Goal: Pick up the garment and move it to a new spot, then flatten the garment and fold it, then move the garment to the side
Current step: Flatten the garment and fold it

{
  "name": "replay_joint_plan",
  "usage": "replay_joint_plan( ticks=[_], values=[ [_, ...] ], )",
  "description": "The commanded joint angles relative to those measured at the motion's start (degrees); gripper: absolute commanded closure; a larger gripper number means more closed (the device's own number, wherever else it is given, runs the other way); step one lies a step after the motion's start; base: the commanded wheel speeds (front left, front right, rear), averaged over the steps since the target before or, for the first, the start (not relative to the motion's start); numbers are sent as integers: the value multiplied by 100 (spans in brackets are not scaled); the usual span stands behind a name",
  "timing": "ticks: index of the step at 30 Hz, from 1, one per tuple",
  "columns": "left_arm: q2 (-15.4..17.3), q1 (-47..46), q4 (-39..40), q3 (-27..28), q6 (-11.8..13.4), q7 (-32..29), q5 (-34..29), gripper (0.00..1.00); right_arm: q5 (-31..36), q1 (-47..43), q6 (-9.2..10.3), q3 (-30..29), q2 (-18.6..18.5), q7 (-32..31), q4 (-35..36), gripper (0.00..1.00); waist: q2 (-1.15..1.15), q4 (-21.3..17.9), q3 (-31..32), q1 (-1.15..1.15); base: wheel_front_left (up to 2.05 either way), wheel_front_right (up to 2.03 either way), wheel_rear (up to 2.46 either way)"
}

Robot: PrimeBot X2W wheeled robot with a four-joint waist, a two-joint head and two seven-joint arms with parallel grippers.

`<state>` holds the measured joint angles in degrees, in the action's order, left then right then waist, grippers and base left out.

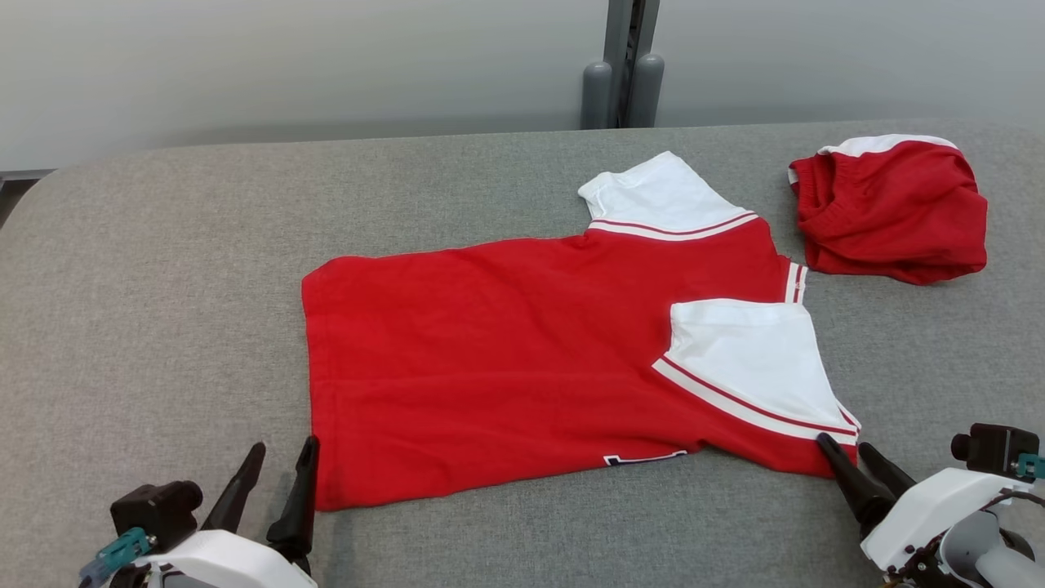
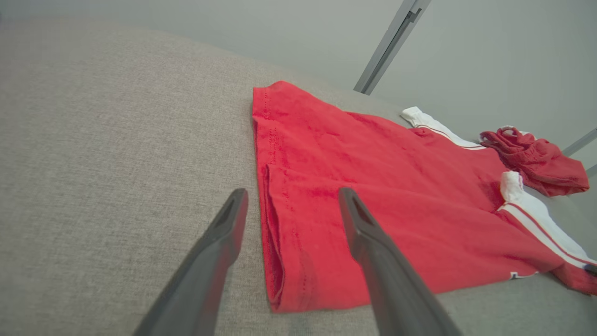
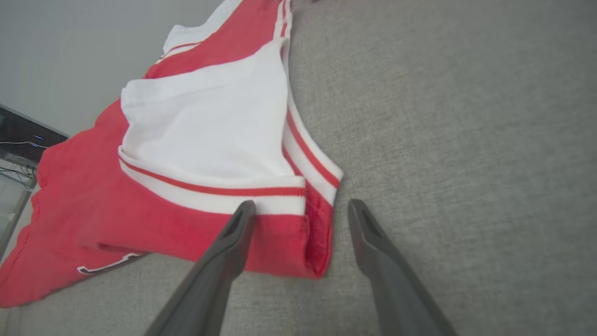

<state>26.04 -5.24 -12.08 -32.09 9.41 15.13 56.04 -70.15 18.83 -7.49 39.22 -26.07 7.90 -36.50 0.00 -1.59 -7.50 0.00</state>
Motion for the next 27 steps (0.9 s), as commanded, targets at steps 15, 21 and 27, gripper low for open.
replay_joint_plan(
  ticks=[15, 21, 27],
  values=[
    [-287, -401, -806, -454, -80, -537, -54, 0, 321, 59, -2, -451, 431, -496, -352, 0, 0, 30, 24, 0, 0, 0, 0],
    [-426, -506, -1058, -612, -225, -717, -33, 0, 465, -7, -2, -612, 470, -638, -180, 55, 0, 15, 6, 0, 0, 0, 0],
    [-449, -589, -1189, -643, -313, -732, -22, 100, 611, -81, -2, -745, 481, -700, -25, 100, 0, 16, 12, 0, 0, 0, 0]
  ],
)
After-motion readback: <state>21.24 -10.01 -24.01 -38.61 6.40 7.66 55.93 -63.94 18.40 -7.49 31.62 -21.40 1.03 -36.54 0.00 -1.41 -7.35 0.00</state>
